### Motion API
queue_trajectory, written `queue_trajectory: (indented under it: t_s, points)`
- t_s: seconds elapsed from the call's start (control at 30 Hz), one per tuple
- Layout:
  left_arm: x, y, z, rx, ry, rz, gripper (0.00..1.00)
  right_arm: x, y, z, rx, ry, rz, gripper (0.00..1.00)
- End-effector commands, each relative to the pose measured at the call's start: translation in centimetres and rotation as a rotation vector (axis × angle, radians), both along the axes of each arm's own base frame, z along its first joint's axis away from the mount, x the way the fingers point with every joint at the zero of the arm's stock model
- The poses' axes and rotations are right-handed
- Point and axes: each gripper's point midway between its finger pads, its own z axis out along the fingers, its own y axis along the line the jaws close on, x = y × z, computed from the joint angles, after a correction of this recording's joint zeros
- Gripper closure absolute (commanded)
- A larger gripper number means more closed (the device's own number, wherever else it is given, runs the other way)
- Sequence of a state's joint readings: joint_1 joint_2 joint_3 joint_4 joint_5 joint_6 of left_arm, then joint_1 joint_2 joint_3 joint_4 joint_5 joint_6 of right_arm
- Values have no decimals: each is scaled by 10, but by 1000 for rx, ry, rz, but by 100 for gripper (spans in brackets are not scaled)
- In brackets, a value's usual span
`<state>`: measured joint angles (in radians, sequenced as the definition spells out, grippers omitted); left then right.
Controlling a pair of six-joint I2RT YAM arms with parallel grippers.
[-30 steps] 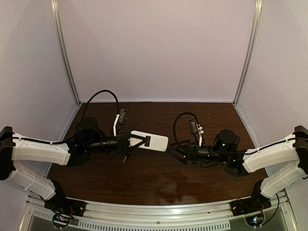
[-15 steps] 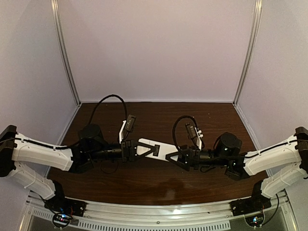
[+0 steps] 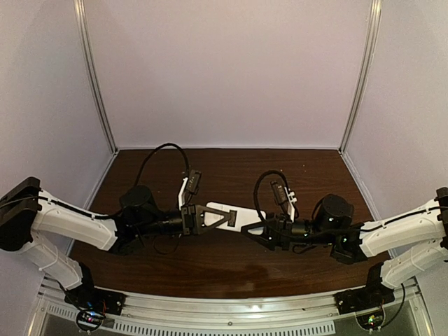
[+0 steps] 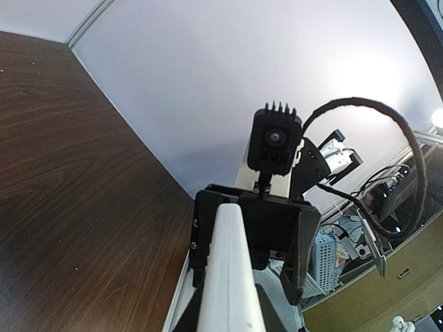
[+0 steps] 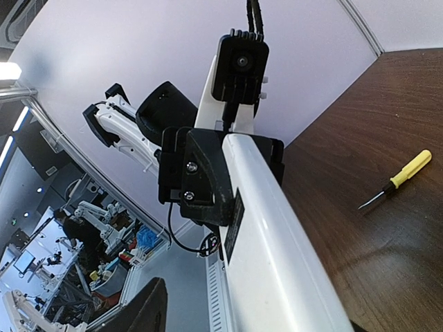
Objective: Unload the batteries from the remote control
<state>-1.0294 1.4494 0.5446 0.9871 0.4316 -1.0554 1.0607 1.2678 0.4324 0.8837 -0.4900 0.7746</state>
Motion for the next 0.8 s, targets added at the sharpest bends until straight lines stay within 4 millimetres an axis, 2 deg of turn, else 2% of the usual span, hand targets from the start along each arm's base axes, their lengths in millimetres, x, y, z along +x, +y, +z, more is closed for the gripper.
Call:
queue_trajectory:
  t_s: [0.0,0.17,0.37,0.6,0.77]
  points:
    - [-4,-1,12,-51,-11,-18,100,5,3,5,-2,-32,-29,39]
    - [-4,-2,11,-52,-7,-26,100,15,7,7,-11,-51,-73,39]
    - [-7,-2,13,-55,-13,-32,100,25,12,10,-11,-58,-107,32]
    - [-4,-1,12,-52,-11,-7,100,19,12,11,1,-62,-77,46]
    - [-2,-1,10,-46,-8,5,100,11,12,13,9,-68,-35,62]
